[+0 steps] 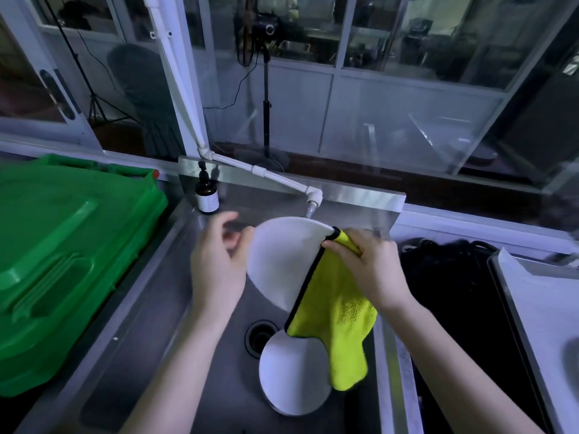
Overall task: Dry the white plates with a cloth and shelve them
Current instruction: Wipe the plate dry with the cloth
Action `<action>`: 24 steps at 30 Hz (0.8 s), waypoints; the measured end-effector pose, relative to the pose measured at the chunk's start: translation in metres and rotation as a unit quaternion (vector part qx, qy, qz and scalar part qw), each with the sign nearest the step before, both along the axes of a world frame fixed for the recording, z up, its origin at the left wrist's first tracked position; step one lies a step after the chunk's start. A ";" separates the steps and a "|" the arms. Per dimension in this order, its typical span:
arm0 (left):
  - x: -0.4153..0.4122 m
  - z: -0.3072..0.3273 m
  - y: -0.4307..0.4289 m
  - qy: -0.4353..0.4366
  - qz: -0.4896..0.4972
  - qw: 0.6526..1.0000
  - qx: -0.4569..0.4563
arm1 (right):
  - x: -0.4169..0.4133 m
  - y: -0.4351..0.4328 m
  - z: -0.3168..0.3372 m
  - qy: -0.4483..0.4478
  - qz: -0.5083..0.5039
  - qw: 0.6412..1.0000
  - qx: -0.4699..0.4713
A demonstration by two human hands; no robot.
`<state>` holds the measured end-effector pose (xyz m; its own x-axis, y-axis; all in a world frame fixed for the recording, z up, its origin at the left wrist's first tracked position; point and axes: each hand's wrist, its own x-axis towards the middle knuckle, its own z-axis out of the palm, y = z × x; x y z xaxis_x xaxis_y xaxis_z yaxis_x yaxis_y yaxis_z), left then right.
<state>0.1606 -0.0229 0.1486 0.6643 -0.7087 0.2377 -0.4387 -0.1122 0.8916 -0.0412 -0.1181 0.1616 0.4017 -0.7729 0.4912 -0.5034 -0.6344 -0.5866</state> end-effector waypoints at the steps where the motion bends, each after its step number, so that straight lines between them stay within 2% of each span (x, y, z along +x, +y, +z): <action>1: -0.005 -0.005 0.002 0.083 0.017 0.996 0.010 | -0.001 0.004 -0.006 -0.003 -0.025 0.999 -0.019; 2: -0.011 -0.005 0.001 0.193 0.002 0.981 0.024 | -0.001 0.010 -0.013 -0.002 -0.040 0.999 -0.035; 4: -0.023 -0.001 -0.004 0.392 -0.059 0.917 0.049 | 0.000 0.024 -0.024 0.012 -0.030 0.995 -0.096; 5: -0.027 0.003 -0.009 0.451 -0.077 0.887 0.053 | 0.001 0.032 -0.030 0.026 -0.013 0.992 -0.125; 7: -0.029 0.008 -0.018 0.515 -0.076 0.852 0.048 | 0.004 0.045 -0.040 0.064 0.025 0.983 -0.168; 11: -0.043 0.006 -0.025 0.515 -0.043 0.854 0.062 | 0.009 0.055 -0.048 0.090 0.052 0.972 -0.209; 15: -0.046 -0.006 -0.021 0.527 -0.012 0.850 0.000 | 0.005 0.058 -0.050 0.110 0.098 0.964 -0.220; 18: -0.050 -0.011 -0.016 0.514 -0.027 0.856 -0.049 | 0.002 0.060 -0.050 0.077 0.112 0.968 -0.213; 21: -0.054 -0.015 -0.011 0.543 -0.077 0.827 -0.123 | 0.003 0.058 -0.044 0.073 0.098 0.972 -0.201; 24: -0.052 -0.017 -0.012 0.562 -0.104 0.803 -0.170 | 0.006 0.052 -0.032 0.090 0.042 0.979 -0.177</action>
<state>0.1085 -0.0346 0.1320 0.4702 -0.8534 -0.2252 0.6866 0.1934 0.7008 -0.0352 -0.0663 0.1297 0.5605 -0.5282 0.6378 -0.5159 -0.8252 -0.2300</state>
